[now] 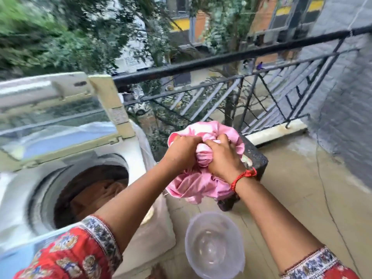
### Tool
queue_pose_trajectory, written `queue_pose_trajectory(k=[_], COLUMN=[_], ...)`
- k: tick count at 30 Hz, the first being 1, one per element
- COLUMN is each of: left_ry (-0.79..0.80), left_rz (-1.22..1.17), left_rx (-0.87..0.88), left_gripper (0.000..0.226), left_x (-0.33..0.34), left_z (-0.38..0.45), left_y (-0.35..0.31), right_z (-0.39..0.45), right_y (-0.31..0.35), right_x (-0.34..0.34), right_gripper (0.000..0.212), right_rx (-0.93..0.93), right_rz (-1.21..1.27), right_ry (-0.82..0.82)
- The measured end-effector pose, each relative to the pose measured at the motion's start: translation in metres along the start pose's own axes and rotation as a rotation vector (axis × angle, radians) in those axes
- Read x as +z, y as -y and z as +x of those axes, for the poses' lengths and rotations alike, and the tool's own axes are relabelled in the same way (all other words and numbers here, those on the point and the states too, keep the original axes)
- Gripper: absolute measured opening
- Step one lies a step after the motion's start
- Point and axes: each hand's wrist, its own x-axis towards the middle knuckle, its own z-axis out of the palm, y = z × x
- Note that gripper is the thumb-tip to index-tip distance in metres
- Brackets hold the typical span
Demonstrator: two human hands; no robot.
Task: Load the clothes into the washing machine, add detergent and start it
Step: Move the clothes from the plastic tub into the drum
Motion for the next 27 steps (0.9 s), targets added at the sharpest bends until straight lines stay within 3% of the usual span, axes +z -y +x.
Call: queue_pose_trajectory(k=[8,15,27], left_ry=[-0.127,-0.209,-0.291], left_rz=[0.067,0.038,0.134], left_rx=[-0.266,-0.443,-0.479], left_gripper=[0.037,0.053,0.051], left_x=[-0.066,-0.122,-0.212], left_z=[-0.070,-0.143,-0.209], left_y=[0.078,0.146,0.291], right_z=[0.025,0.034,0.060], right_y=[0.116,0.225,0.403], right_x=[0.015,0.038,0.068], right_gripper=[0.059,0.053,0.057], right_rx=[-0.278,-0.512,-0.615], right_rz=[-0.001,0.061,0.102], right_ry=[0.067,0.147,0.079])
